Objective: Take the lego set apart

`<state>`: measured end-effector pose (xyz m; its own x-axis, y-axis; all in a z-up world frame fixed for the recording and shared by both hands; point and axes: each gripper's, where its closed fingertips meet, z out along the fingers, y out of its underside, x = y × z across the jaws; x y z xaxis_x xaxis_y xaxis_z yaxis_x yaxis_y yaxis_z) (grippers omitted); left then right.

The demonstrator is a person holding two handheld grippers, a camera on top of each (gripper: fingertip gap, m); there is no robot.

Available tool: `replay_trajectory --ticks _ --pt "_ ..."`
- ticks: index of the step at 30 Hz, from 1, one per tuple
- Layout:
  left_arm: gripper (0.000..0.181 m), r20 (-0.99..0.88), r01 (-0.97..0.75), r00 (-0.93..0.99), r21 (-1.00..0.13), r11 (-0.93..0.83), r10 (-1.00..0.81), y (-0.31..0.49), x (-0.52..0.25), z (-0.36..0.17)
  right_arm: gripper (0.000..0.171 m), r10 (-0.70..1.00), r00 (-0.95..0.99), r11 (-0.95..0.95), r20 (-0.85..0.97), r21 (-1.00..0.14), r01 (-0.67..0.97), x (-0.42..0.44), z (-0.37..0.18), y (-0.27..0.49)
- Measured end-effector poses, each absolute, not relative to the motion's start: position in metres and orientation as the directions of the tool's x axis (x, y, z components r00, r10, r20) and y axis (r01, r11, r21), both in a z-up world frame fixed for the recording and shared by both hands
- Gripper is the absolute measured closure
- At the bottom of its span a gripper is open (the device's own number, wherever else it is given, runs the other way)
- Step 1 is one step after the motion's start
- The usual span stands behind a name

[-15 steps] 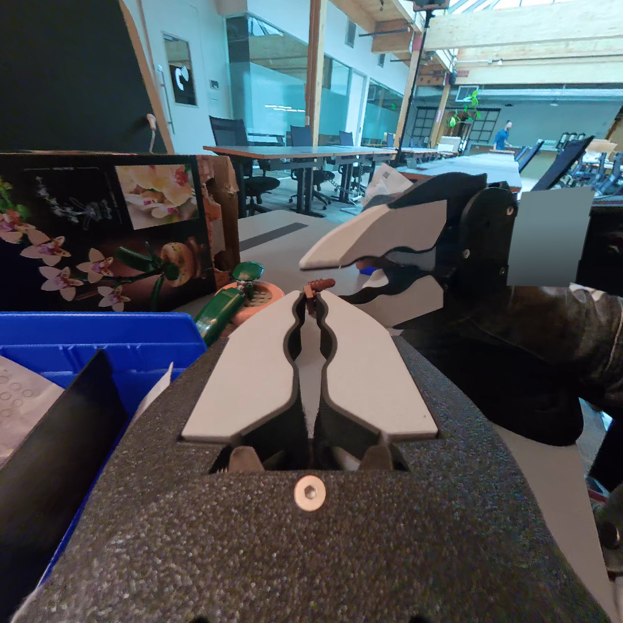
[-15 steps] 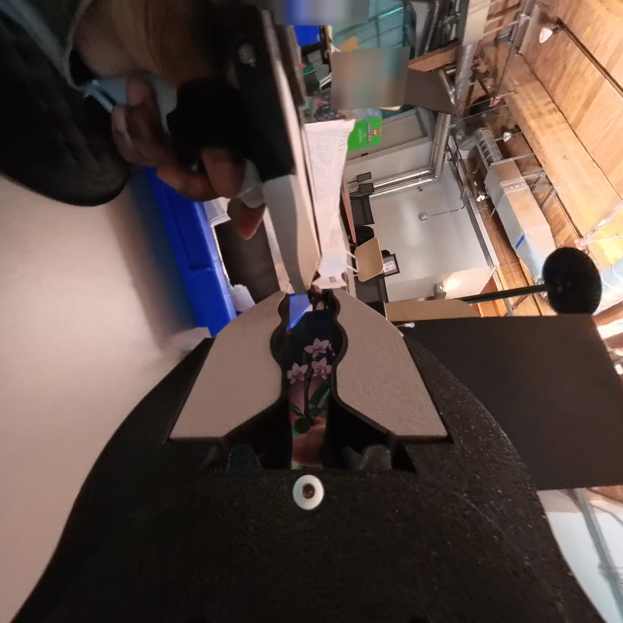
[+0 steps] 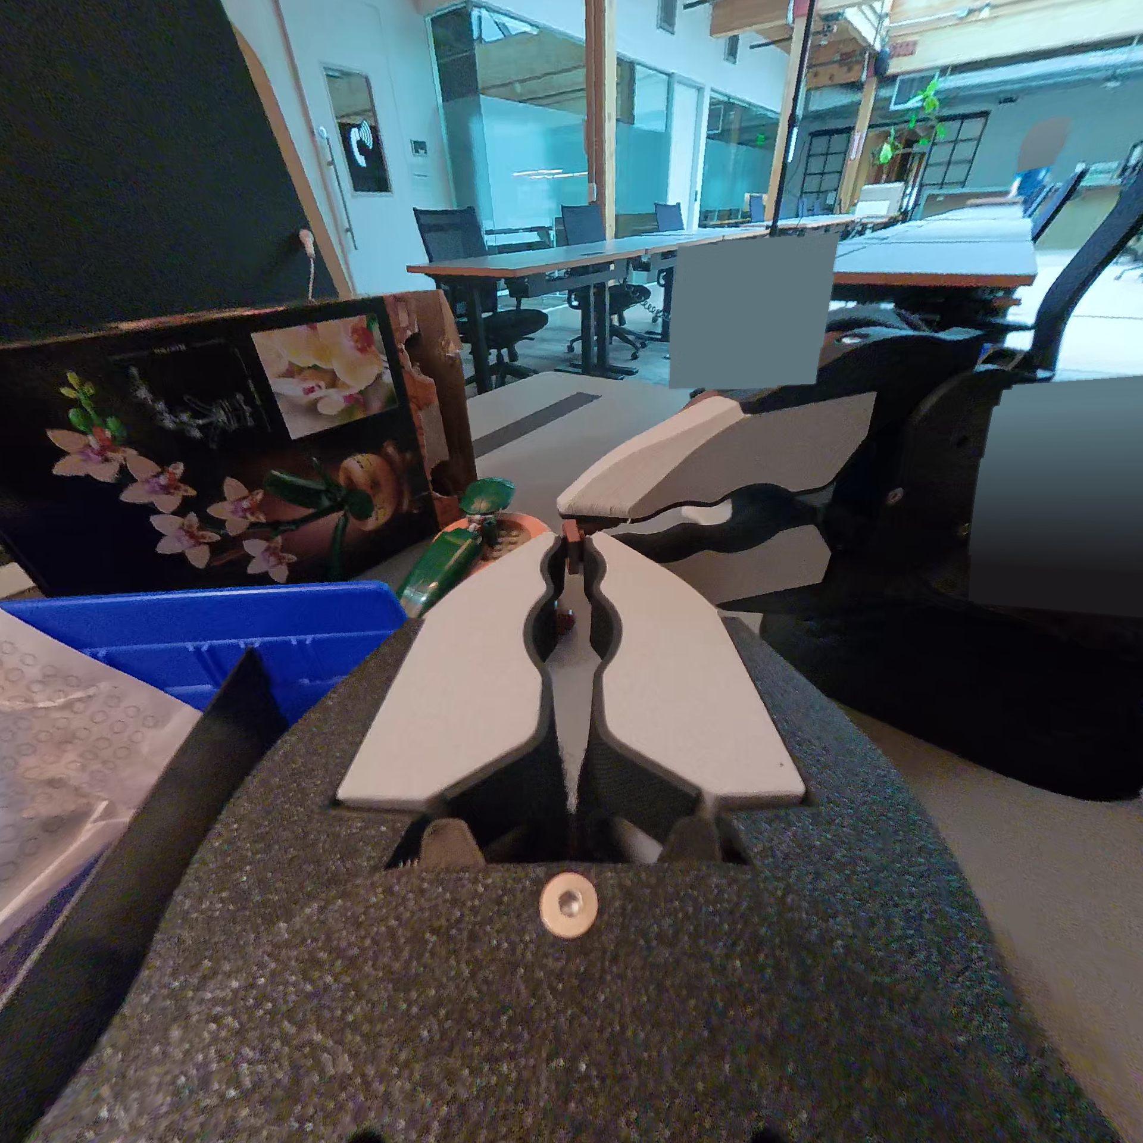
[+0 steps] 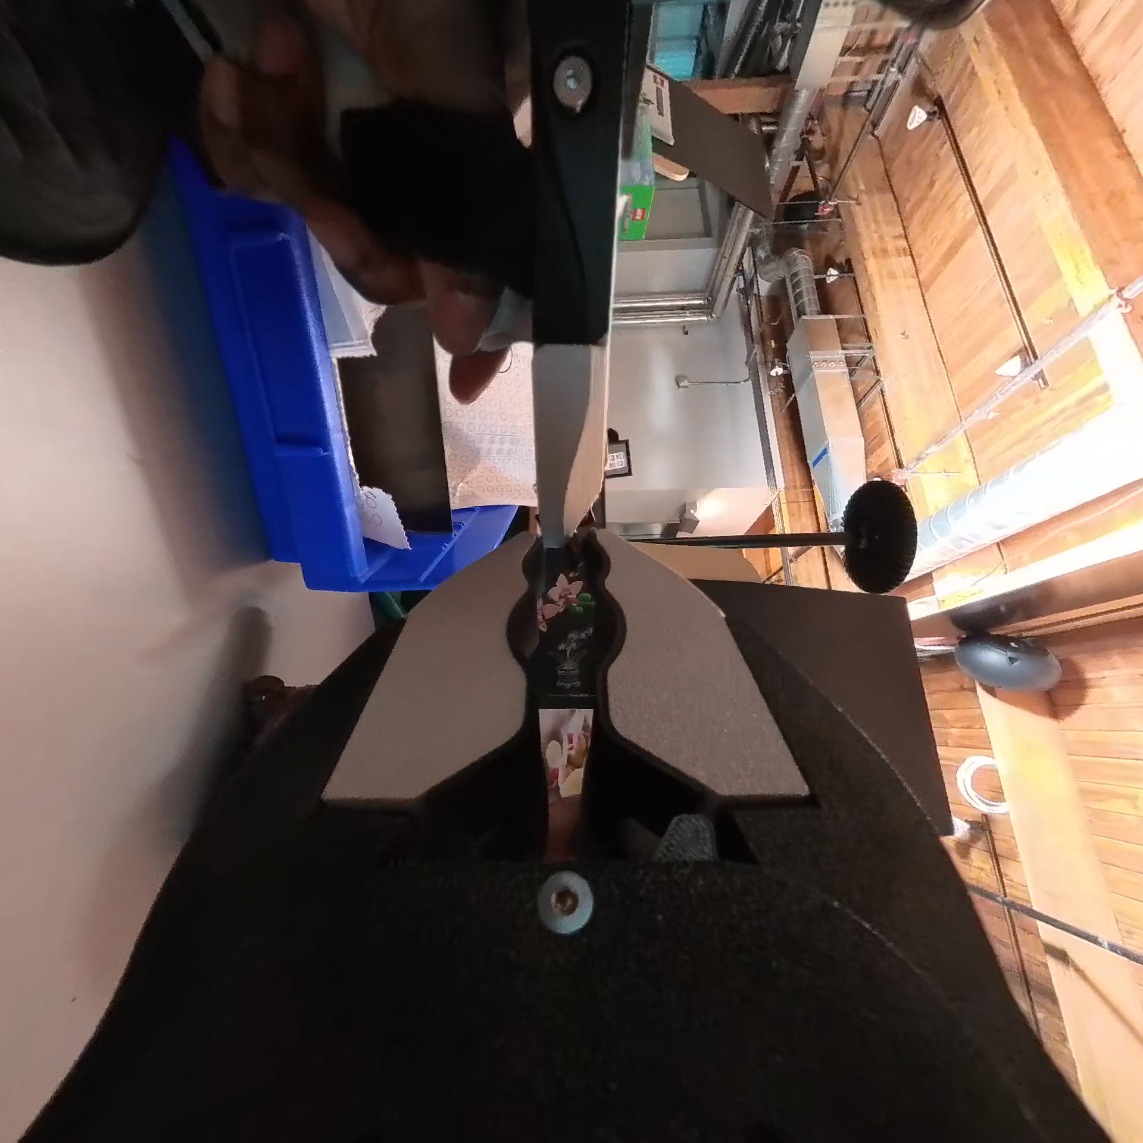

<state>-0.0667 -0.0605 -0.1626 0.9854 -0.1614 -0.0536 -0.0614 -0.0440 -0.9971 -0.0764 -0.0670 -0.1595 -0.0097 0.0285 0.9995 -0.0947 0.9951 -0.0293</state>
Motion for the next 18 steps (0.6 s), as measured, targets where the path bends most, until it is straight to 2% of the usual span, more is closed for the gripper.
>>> replay_trajectory --ticks 1,5,11,18 --pt "0.176 -0.071 -0.079 0.986 -0.996 -0.045 -0.152 -0.061 -0.067 -0.162 0.160 0.034 -0.009 0.995 0.999 -0.034 -0.093 -0.077 -0.159 -0.067" --pt "0.177 -0.113 -0.118 0.987 -0.992 -0.034 -0.113 -0.061 -0.070 -0.158 0.164 0.107 -0.029 0.989 0.994 -0.109 -0.100 -0.079 -0.157 -0.066" --pt "0.177 -0.195 -0.196 0.980 -0.980 -0.031 -0.049 -0.060 -0.074 -0.156 0.165 0.079 0.026 0.995 0.997 -0.077 -0.059 -0.080 -0.155 -0.065" --pt "0.176 -0.305 -0.305 0.952 -0.952 -0.022 0.030 -0.063 -0.076 -0.142 0.165 0.137 0.097 0.990 0.986 -0.133 -0.044 -0.078 -0.140 -0.068"
